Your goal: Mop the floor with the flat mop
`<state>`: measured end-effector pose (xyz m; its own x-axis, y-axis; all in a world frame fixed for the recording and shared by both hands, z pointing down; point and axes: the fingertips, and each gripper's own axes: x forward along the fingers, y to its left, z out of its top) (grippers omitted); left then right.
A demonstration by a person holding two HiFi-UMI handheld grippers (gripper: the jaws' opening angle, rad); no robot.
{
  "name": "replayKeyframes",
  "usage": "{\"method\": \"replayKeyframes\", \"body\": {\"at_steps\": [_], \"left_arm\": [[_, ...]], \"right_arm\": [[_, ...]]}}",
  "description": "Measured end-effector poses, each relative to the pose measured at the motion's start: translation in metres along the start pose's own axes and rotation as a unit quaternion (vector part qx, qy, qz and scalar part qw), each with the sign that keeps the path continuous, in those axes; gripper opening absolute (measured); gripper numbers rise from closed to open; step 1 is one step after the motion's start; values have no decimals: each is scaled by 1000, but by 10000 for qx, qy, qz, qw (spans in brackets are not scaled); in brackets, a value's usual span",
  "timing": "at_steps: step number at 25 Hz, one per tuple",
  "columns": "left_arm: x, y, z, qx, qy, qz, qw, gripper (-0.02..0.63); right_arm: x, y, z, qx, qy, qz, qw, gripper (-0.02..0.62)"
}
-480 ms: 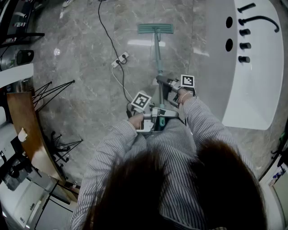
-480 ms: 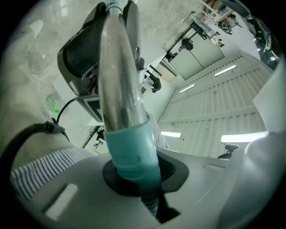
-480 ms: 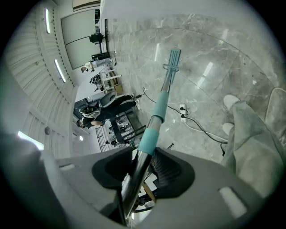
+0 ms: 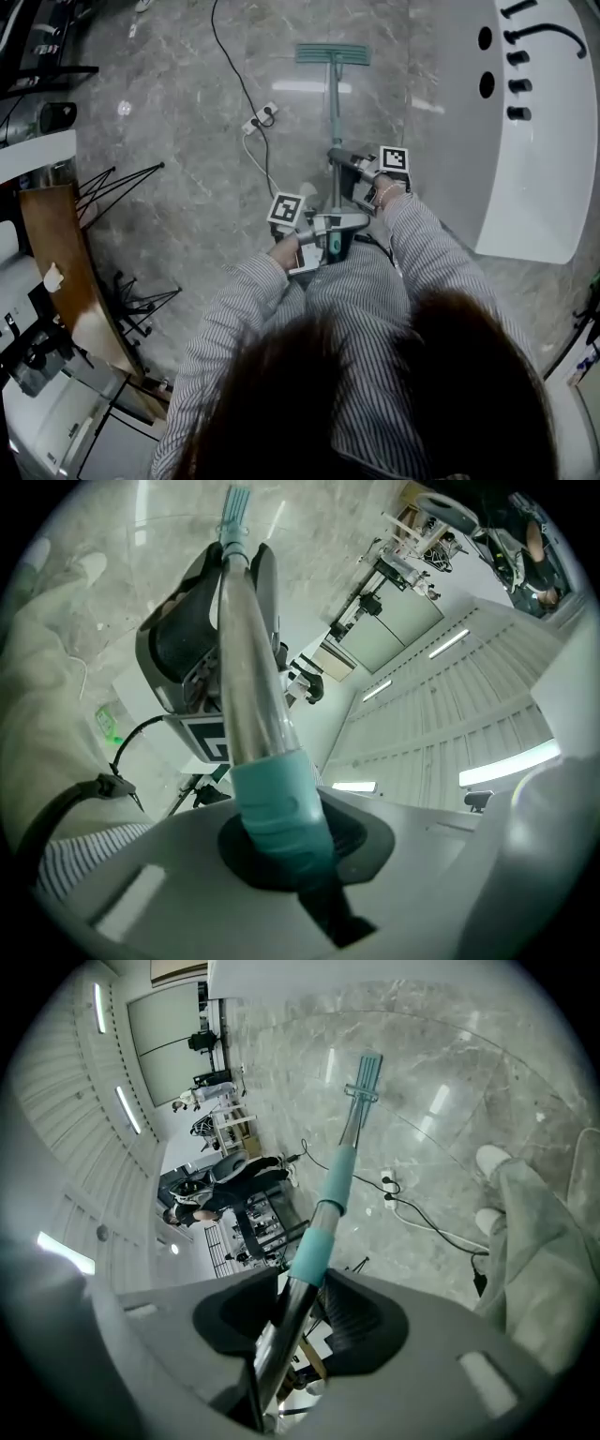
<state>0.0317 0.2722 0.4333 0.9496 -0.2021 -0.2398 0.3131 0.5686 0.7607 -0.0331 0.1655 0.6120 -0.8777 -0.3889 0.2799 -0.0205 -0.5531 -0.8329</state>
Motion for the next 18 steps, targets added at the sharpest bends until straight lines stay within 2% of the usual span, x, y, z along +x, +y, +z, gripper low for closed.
{"method": "replayKeyframes", "body": {"at_steps": [5,11,15,18], "left_arm": [[-1,7,-1,90,80,98,9999,31],[-54,-6,-21,129,372,434,9983,46],[-58,0,-12,44,433,733,9964,44],[-53,-2,1,12,428,751,9963,44]], "right_arm": [[-5,-6,6,59,51,-30,10000,155],[22,-4,-30,121,145,-148,9997,155],[28,-5,-25,91,-3,-396,9992,141],[31,-1,-11,99,-43,-481,9988,138]]}}
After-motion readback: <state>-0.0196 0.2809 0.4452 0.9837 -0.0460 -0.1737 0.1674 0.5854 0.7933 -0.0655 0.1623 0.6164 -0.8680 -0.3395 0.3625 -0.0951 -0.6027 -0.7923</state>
